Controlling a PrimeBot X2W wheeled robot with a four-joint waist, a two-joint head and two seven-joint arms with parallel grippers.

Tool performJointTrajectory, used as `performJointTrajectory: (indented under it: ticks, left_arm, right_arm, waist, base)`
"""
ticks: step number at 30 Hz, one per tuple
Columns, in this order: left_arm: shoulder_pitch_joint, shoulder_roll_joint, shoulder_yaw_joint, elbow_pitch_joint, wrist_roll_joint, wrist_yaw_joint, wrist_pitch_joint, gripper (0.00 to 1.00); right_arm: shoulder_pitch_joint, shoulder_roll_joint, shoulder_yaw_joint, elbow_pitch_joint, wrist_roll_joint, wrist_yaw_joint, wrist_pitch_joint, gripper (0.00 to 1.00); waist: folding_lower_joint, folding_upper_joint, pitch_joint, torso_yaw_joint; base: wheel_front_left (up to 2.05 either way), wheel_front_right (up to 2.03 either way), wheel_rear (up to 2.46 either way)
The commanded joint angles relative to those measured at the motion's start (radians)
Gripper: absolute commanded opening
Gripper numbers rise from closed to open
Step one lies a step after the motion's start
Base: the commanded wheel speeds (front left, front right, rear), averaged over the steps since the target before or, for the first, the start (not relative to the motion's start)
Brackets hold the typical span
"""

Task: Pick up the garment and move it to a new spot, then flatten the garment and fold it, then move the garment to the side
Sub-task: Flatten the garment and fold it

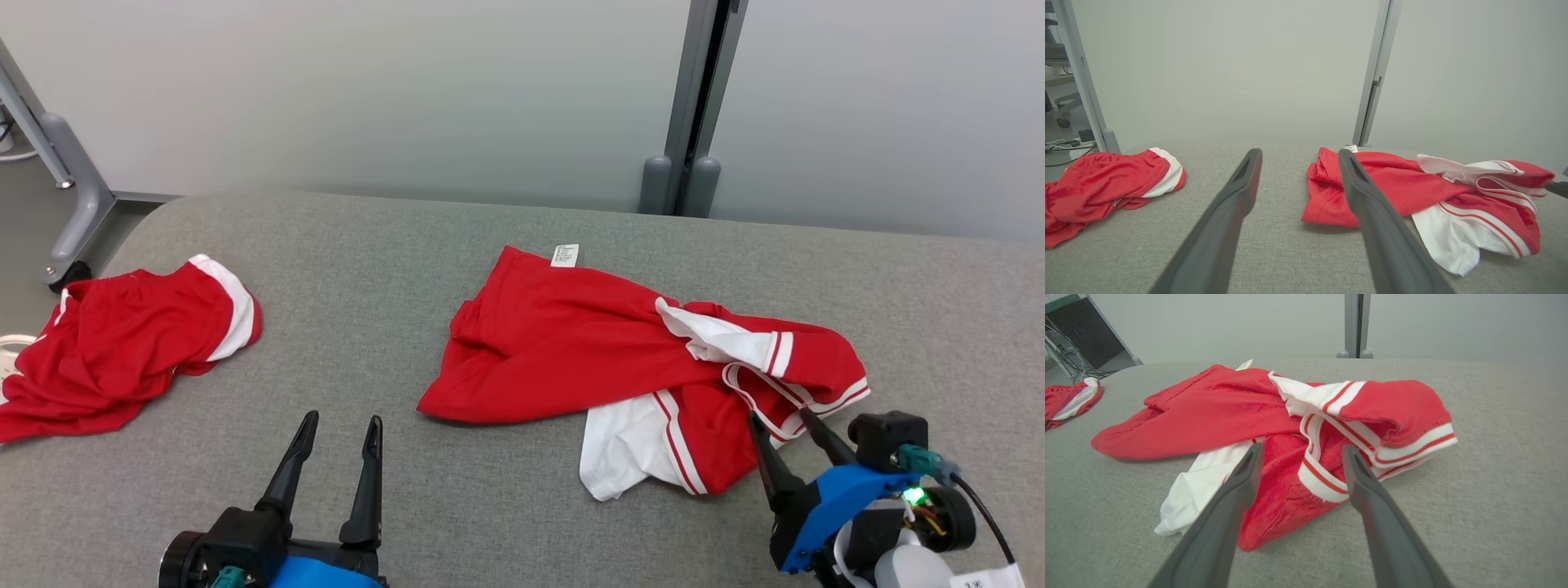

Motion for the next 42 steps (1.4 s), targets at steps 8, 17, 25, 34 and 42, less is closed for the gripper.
performJointTrajectory:
  ticks: [8, 17, 25, 34, 42]
  left_arm:
    - [-0.038, -0.002, 0.006, -0.001, -0.002, -0.008, -0.003, 1.0]
    - [-0.052, -0.006, 0.008, 0.004, -0.003, -0.012, -0.003, 1.0]
    - [-0.064, -0.01, 0.004, 0.006, -0.005, -0.014, -0.003, 1.0]
    - [-0.068, -0.008, 0.009, 0.009, -0.007, -0.015, -0.003, 1.0]
    - [-0.053, -0.008, 0.017, 0.01, -0.002, -0.017, -0.003, 1.0]
  right_arm:
    - [-0.048, -0.003, -0.021, 0.001, -0.161, 0.0, 0.145, 1.0]
    - [-0.103, -0.003, -0.038, 0.111, -0.278, 0.0, 0.206, 1.0]
    - [-0.134, -0.003, -0.058, 0.187, -0.33, 0.0, 0.24, 1.0]
    - [-0.127, -0.003, -0.056, 0.233, -0.314, 0.0, 0.248, 0.0]
    - [-0.164, -0.003, -0.012, 0.087, -0.274, 0.0, 0.127, 0.0]
  waist:
    - [0.0001, 0.0001, 0.04, 0.019]
    - [0.0001, 0.0001, 0.063, 0.038]
    - [0.0001, 0.0001, 0.085, 0.057]
    - [0.0001, 0.0001, 0.093, 0.067]
    - [0.0001, 0.0001, 0.072, 0.05]
  base:
    - [0.0, 0.0, 0.0]
    - [0.0, 0.0, 0.0]
    - [0.0, 0.0, 0.0]
    - [0.0, 0.0, 0.0]
    - [0.0, 0.0, 0.0]
